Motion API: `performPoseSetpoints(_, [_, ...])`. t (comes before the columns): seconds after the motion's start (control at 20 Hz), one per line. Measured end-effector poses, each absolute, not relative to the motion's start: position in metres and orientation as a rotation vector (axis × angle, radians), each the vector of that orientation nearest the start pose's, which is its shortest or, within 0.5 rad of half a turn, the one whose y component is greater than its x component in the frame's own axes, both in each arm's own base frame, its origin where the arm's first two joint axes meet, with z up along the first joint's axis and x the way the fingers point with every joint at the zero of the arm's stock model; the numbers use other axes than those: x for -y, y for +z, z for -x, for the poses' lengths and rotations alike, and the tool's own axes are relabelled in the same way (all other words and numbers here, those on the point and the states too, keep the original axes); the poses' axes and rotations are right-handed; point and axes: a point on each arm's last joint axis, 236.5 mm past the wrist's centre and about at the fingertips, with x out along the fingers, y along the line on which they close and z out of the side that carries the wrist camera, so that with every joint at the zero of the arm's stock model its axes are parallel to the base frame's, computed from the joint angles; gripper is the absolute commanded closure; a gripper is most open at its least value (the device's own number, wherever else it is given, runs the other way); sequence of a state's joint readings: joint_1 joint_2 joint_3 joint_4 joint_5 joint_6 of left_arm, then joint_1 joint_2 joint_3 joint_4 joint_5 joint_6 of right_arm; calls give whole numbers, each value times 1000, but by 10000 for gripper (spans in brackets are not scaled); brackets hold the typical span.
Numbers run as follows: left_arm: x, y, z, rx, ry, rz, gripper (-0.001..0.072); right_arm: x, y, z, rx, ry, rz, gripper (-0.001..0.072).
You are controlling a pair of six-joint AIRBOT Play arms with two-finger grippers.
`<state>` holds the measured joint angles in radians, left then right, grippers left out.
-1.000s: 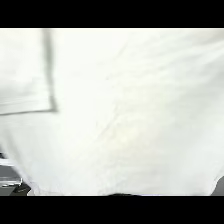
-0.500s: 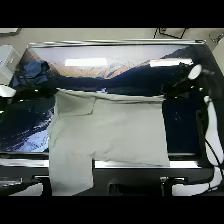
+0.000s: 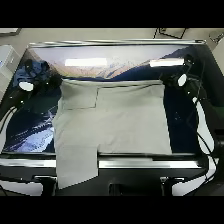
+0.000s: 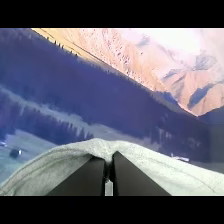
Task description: Fold the clothes and pants, and hang the long-sleeved shirts on hangers.
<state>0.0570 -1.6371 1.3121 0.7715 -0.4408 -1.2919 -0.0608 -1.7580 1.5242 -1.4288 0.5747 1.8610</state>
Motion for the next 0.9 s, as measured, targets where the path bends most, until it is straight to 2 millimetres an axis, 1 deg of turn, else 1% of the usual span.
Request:
performPoseSetpoints(0.1, [47, -5, -579, -716, -92, 575, 679, 18, -28, -590, -833, -168, -464, 665])
performPoseSetpoints(0.15, [51, -11, -579, -728, -93, 587, 679, 18, -33, -587, -850, -176, -473, 665])
performPoseSetpoints(0.2, [53, -12, -579, -735, -94, 598, 679, 19, -35, -586, -862, -182, -480, 665])
performPoseSetpoints(0.3, [57, -7, -576, -758, -119, 607, 679, 29, -27, -583, -890, -201, -496, 665])
performPoseSetpoints(0.4, [59, 3, -564, -810, -164, 612, 680, 41, -19, -567, -970, -207, -473, 664])
performPoseSetpoints(0.5, [63, -1, -536, -939, -224, 599, 680, 44, -21, -536, -1118, -187, -417, 664])
performPoseSetpoints(0.65, [67, -26, -472, -1219, -298, 535, 680, 39, -35, -475, -1385, -139, -343, 664])
performPoseSetpoints(0.75, [63, -43, -435, -1370, -308, 490, 680, 37, -47, -444, -1519, -121, -316, 664])
performPoseSetpoints(0.8, [60, -48, -422, -1421, -304, 474, 681, 36, -52, -432, -1569, -114, -312, 665])
performPoseSetpoints(0.9, [56, -53, -405, -1489, -300, 457, 680, 35, -59, -411, -1655, -97, -293, 665])
